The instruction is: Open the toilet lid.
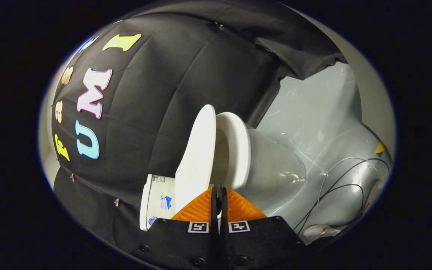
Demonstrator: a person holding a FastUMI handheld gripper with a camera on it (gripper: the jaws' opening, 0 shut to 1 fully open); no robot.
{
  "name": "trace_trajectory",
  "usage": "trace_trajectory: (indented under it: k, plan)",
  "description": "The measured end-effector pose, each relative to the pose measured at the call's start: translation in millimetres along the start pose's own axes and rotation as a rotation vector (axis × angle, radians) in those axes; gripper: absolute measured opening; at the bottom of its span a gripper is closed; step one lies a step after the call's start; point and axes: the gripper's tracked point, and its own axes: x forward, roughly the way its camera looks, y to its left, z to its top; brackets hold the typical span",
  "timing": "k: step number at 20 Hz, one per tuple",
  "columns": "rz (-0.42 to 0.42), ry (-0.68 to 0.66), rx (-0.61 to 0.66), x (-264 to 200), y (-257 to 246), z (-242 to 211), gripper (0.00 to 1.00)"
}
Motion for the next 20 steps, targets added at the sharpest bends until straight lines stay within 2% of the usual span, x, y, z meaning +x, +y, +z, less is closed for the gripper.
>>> trace_trajectory:
  k: [13, 20]
  plan:
    - [-0.051, -0.105, -0.281, -32.4, 91.6, 10.4, 0.05]
    - [-0.07, -0.177, -0.467, -42.4, 160.6, 3.6, 0.05]
